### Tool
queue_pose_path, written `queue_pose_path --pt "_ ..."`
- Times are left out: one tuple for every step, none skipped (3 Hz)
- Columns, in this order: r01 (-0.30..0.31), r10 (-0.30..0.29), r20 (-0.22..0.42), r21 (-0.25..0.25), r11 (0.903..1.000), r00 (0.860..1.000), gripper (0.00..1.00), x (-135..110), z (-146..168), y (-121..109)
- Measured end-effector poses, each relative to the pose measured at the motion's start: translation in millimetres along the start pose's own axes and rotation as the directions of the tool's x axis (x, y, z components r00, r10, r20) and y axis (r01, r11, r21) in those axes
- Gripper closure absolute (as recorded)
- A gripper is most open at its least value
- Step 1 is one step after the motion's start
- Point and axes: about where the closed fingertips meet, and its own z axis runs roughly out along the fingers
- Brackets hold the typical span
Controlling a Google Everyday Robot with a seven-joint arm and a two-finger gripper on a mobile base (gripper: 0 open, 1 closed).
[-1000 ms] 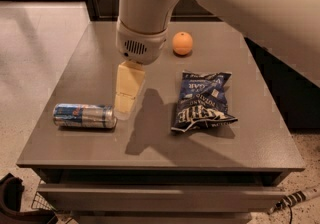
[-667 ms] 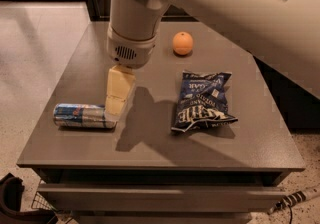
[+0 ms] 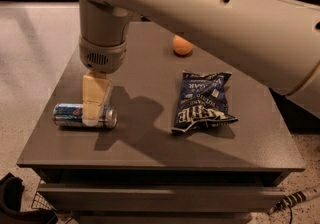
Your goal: Place redbull can upright
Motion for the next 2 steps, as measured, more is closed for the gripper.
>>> queue_pose_path --pt "0.007 -0.009 -0.062 -0.022 0.9997 0.998 0.0 -22.1 17.9 6.5" --pt "0.002 -0.005 -0.079 -0.029 0.9996 0.997 0.0 -27.2 24.5 8.8"
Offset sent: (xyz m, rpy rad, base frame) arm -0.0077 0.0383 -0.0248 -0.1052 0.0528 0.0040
